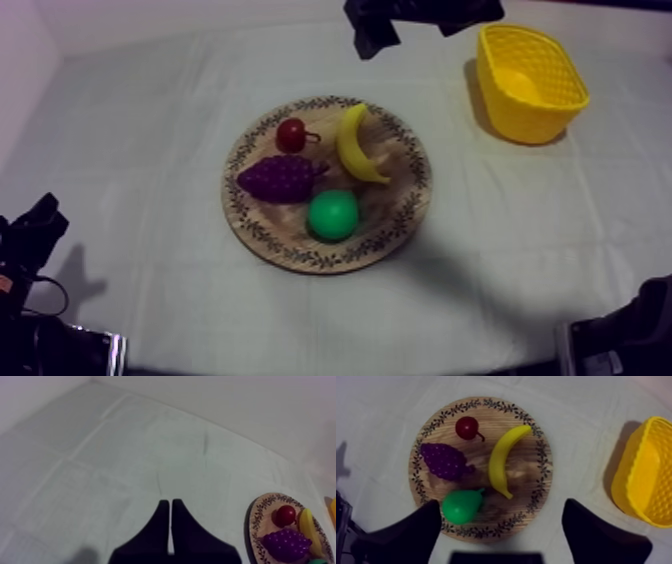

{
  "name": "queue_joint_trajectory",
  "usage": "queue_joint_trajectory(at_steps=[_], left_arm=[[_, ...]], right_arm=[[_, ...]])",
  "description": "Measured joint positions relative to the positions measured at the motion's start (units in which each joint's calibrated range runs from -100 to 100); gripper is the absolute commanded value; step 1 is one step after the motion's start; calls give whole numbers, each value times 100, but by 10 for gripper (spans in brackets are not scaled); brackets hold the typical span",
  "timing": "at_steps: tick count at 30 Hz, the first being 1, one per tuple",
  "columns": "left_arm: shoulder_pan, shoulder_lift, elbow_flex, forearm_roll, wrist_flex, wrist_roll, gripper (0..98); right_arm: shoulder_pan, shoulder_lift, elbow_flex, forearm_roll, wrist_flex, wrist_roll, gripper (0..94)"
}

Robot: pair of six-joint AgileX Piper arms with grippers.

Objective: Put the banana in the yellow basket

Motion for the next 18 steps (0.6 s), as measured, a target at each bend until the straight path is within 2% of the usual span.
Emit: queue_joint_trajectory(at_steps=[12,18], left_arm=[[0,0,0,0,0,0,1],[0,0,0,0,0,0,1]], right_arm=[[203,908,541,-364,-1041,78,654],[208,1566,468,-488,-1337,104,629]])
